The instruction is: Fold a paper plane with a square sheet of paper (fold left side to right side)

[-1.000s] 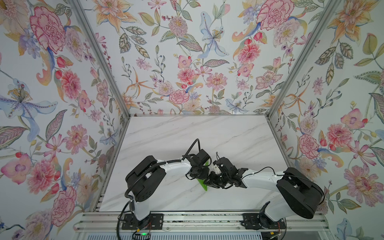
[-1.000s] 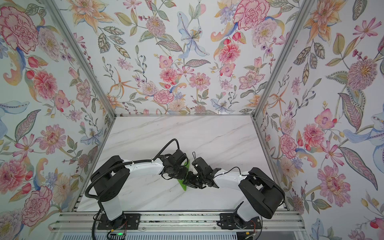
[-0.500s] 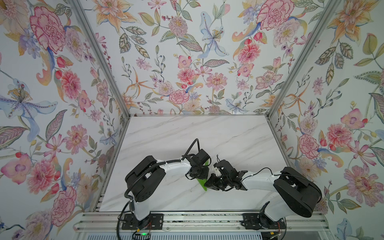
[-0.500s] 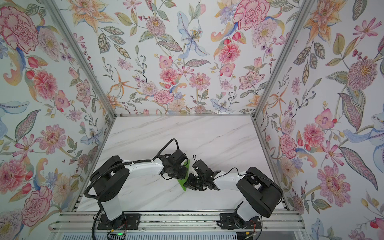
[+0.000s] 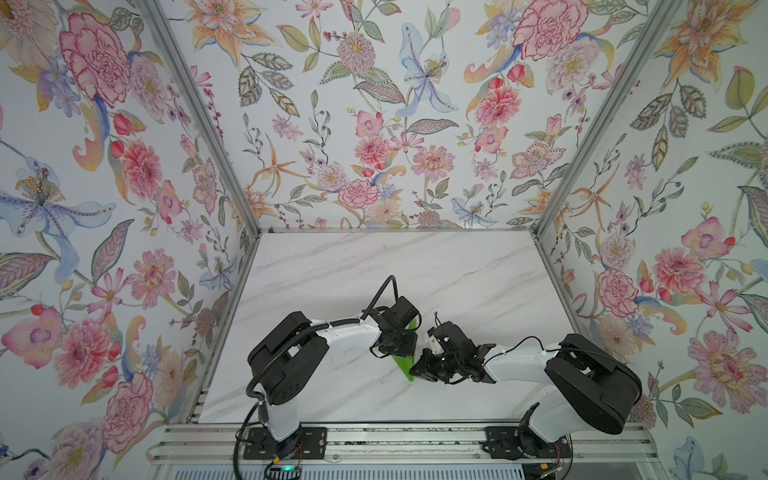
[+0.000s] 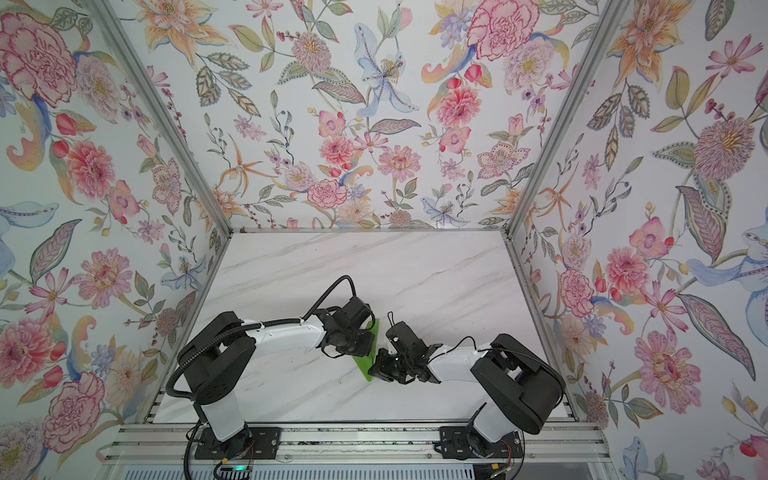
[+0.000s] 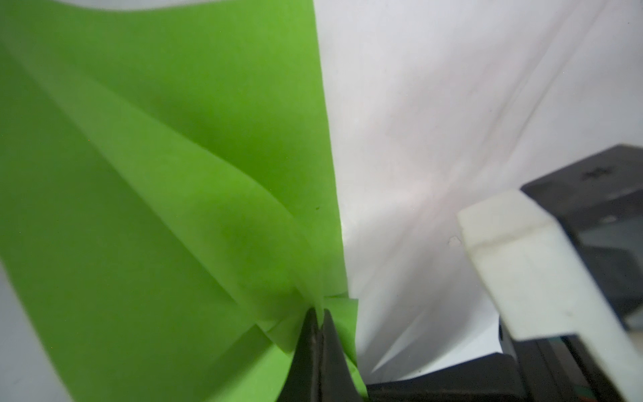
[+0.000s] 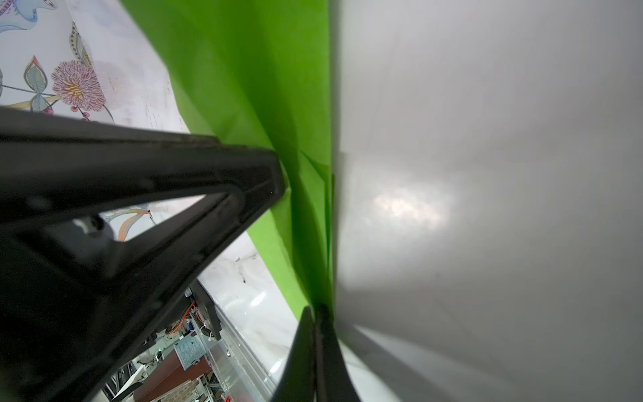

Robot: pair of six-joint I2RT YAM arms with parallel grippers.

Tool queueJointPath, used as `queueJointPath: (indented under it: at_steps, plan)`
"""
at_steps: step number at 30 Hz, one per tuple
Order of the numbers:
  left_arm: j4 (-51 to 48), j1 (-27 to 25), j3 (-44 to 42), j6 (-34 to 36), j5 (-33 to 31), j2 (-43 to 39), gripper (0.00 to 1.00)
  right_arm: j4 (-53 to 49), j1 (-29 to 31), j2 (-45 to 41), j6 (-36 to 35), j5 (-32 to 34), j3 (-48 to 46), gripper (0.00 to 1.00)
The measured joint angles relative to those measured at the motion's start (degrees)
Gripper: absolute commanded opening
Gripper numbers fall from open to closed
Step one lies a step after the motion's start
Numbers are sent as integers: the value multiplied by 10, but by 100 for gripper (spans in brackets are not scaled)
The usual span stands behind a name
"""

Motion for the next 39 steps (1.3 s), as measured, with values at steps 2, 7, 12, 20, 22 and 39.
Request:
queueJointPath:
  at_steps: [2, 7, 12, 20, 22, 39]
  plan:
    - [0, 0, 0, 0, 1, 0, 4, 3, 0, 2, 0, -2, 0, 7]
    - [-1, 3, 3, 2, 4, 7, 3, 7, 0, 2, 0, -4, 0, 11]
    - [-2, 3, 9, 7, 7, 17, 3, 6, -1, 0, -1, -5, 0, 17]
    - [12, 6, 7, 0, 5, 17, 3, -45, -45, -64, -4, 2, -3, 24]
    - [22, 7, 3, -7, 5, 17, 3, -46, -58, -79, -2, 3, -3, 25]
    - [84, 8, -27, -50, 5, 10, 3, 32, -72, -19, 34, -21, -3, 18]
